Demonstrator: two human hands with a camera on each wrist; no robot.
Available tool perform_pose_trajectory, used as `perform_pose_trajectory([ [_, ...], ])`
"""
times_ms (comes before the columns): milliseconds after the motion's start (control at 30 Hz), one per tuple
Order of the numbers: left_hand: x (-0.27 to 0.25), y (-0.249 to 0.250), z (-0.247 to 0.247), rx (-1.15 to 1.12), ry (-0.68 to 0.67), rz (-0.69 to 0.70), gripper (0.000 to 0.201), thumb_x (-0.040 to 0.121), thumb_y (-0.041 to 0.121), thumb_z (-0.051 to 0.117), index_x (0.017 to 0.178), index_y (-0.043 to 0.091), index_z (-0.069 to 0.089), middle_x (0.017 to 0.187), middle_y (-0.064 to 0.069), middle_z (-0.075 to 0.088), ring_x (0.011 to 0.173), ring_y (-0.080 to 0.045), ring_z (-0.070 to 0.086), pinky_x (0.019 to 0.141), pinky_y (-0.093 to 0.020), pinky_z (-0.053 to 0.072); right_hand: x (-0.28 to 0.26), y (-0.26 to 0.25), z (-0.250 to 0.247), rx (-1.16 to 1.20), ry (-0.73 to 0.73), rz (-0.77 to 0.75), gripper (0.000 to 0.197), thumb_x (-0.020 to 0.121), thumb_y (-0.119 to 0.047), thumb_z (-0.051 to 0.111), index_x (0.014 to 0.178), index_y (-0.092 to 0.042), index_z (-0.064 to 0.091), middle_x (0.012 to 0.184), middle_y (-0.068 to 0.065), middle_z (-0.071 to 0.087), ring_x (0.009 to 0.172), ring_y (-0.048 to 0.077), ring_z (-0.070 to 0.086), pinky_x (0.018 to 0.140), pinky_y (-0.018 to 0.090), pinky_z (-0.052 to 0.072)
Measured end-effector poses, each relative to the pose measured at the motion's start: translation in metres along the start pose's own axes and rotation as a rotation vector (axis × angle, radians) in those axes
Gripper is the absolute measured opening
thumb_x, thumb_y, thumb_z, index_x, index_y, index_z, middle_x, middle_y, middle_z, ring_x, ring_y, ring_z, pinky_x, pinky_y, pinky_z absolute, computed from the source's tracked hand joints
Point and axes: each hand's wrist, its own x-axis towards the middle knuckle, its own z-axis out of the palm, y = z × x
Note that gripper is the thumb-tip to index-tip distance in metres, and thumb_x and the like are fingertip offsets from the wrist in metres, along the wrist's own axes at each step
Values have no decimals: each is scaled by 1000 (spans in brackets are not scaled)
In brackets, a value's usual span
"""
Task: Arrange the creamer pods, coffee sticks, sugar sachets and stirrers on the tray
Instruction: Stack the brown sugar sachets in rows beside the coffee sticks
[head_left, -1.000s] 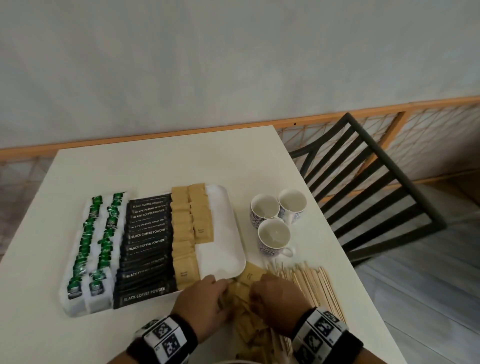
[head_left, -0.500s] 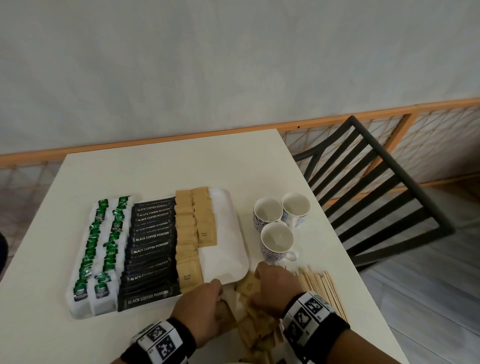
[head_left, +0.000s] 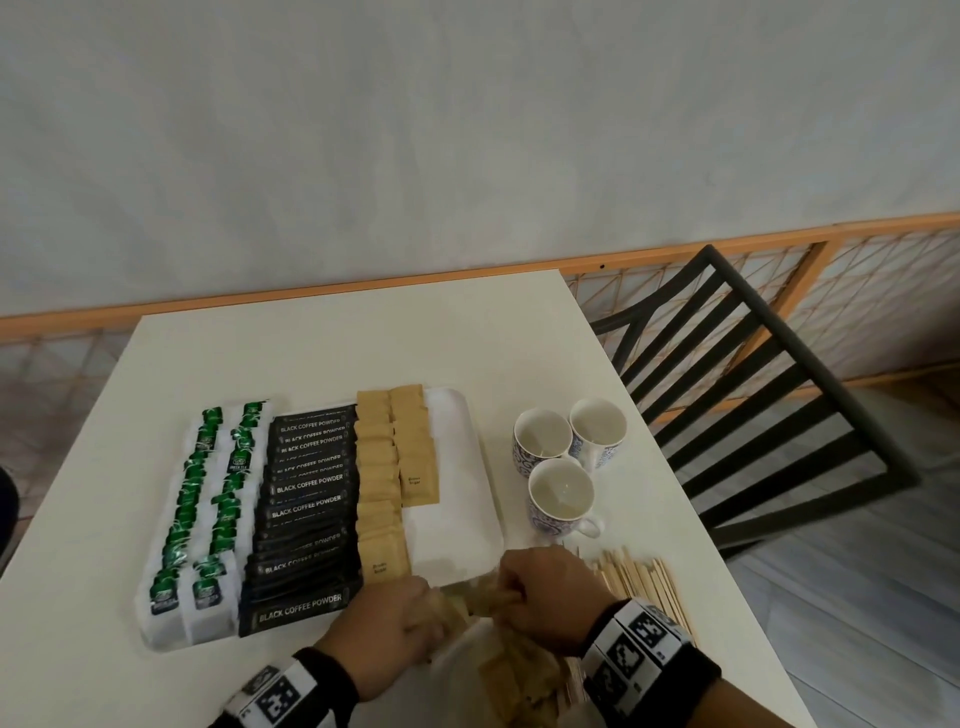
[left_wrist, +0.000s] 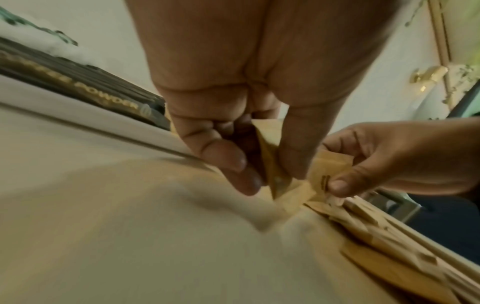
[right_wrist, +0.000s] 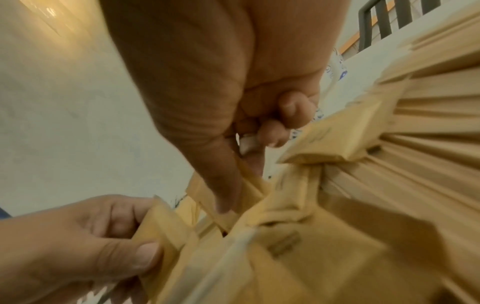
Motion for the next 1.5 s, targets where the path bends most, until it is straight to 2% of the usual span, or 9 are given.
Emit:
perform_pose_trajectory([
  [133,-7,-1,-19,-218,137,8,30,89,13,59,104,39,52,81,-3,68,58,-11,64,60,-22,51,5,-10,-14,440,47,36,11,82,-22,71,83,-17,62,63,-9,62,58,4,60,55,15,44],
  [267,-6,5,-37,-436,204,-3,37,95,4,49,83,33,68,70,-9,67,55,-11,60,55,-21,47,15,-25,-29,854,-10,40,4,87,-4,66,88,-5,62,69,5,70,59,13,65,54,21,51],
  [400,-3,15,-50,-691,233,-10,29,79,43,60,87,18,72,77,-24,67,63,-24,60,61,-33,46,28,-35,-32,911,-54,12,6,88,-2,65,86,-8,63,70,8,69,57,13,65,53,21,51],
  [667,13,9,-56,-373,459,-11,28,93,24,58,66,21,65,65,-3,66,55,-15,64,57,-30,53,51,-49,-31,643,-65,8,25,80,-25,75,91,-4,67,73,0,67,60,5,59,61,15,48],
  [833,15,8,-52,-394,468,-95,25,94,25,55,74,18,70,67,-7,69,54,-14,65,55,-30,52,68,-52,-20,1077,-86,93,11,81,-5,73,87,-7,64,77,11,66,65,21,63,59,27,50],
  [967,20,4,-51,-574,423,-202,29,98,22,50,79,9,68,59,-7,66,45,-17,57,46,-27,43,73,-50,-23,1366,-237,-55,50,78,16,62,121,-9,54,85,11,62,72,26,64,64,30,52],
  [1067,20,4,-60,-786,342,-240,30,100,17,46,82,-1,63,57,-6,60,41,-18,49,38,-21,33,78,-44,-21,1289,-285,-170,72,77,27,53,133,-18,48,91,8,61,81,28,63,72,31,52],
  [1233,25,3,-63,-701,238,-209,32,99,21,49,81,-1,65,60,-10,60,45,-20,52,41,-23,36,86,-47,-22,753,-19,-199,26,82,6,65,98,-13,69,80,1,65,71,6,58,72,20,50],
  [1500,21,-6,-68,-483,429,-263,17,90,16,58,75,17,66,62,2,63,54,-9,60,55,-23,45,115,-25,-5,409,96,172,22,89,-23,62,69,-20,52,65,-4,61,46,1,51,48,13,41],
])
